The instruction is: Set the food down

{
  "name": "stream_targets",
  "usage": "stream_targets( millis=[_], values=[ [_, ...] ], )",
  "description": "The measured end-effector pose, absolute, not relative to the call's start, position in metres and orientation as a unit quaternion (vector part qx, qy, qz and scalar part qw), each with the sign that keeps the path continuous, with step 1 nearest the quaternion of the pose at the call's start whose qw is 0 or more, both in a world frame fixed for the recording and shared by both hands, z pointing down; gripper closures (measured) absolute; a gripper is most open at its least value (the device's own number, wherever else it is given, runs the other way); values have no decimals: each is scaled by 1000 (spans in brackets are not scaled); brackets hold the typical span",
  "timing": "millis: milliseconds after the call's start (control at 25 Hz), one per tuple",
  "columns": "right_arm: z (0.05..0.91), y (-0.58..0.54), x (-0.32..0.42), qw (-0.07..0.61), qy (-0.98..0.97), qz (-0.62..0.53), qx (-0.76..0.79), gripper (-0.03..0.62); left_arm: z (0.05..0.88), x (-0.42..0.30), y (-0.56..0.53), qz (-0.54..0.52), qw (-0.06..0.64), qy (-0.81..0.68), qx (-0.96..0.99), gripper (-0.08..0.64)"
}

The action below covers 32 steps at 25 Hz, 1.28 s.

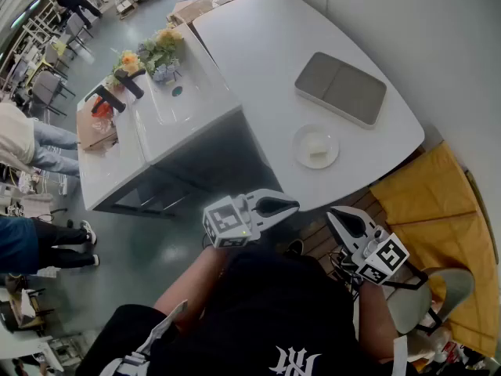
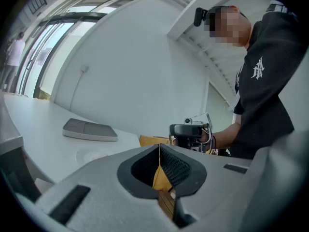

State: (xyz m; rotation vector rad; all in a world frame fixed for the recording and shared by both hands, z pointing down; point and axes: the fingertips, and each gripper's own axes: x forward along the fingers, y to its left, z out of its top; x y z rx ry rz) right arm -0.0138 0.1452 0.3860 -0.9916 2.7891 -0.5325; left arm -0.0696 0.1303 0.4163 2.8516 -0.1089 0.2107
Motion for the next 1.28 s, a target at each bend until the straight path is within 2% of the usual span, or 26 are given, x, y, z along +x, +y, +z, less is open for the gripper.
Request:
stream_targets(
  millis=[1200,1240,1280],
  values=[
    [387,131,13,73,916,-210,-333,583,410,-75,99,103,152,-67,981,552],
    [389,128,14,71,916,-212,-334,574,411,-75,96,106,154,-67,980,551],
    [390,125,15,69,915,-216,-334,538,413,-76,92,110,156,-67,979,551]
  ],
)
